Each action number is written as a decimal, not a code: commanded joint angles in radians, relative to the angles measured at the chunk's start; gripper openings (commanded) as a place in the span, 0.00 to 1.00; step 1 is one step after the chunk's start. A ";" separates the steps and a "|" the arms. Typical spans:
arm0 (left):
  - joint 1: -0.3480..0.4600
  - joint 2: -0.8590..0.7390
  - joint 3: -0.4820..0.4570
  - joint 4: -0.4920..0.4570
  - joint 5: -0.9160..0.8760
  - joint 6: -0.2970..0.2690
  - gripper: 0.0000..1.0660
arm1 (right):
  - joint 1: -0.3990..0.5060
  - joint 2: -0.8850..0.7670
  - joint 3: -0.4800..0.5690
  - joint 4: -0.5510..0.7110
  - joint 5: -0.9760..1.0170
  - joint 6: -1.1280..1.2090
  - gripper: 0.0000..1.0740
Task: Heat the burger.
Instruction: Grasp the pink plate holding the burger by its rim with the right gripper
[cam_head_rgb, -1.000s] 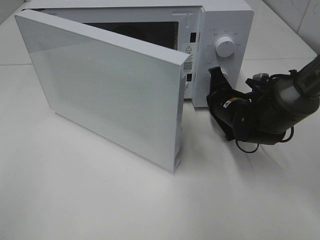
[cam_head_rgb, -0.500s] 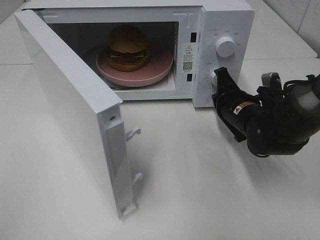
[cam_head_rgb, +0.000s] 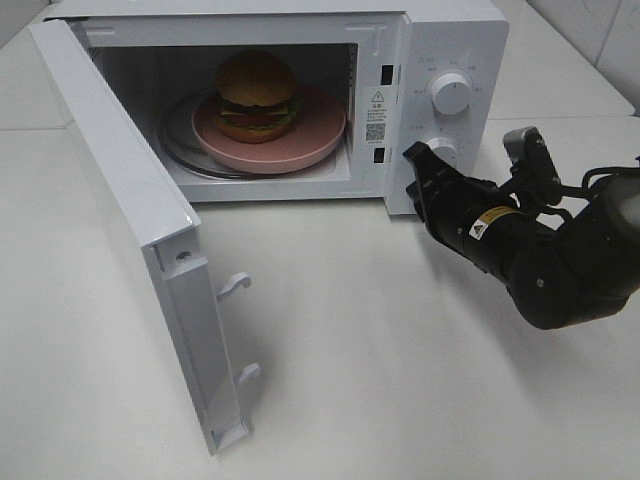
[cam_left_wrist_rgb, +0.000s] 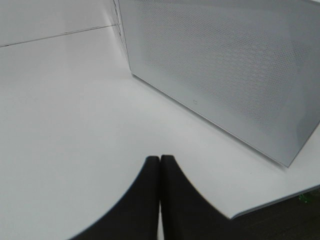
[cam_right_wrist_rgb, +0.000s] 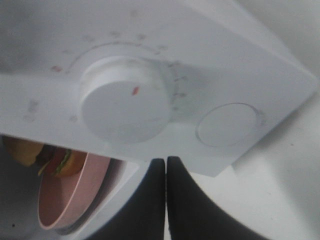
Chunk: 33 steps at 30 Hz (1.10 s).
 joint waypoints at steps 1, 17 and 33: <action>0.004 -0.022 0.002 -0.003 -0.014 -0.003 0.00 | -0.003 -0.017 -0.001 -0.111 -0.065 -0.194 0.01; 0.004 -0.022 0.002 -0.003 -0.014 -0.003 0.00 | -0.003 -0.017 0.002 -0.299 -0.052 -0.629 0.02; 0.004 -0.022 0.002 -0.003 -0.014 -0.003 0.00 | -0.003 -0.188 -0.001 -0.442 0.396 -0.749 0.04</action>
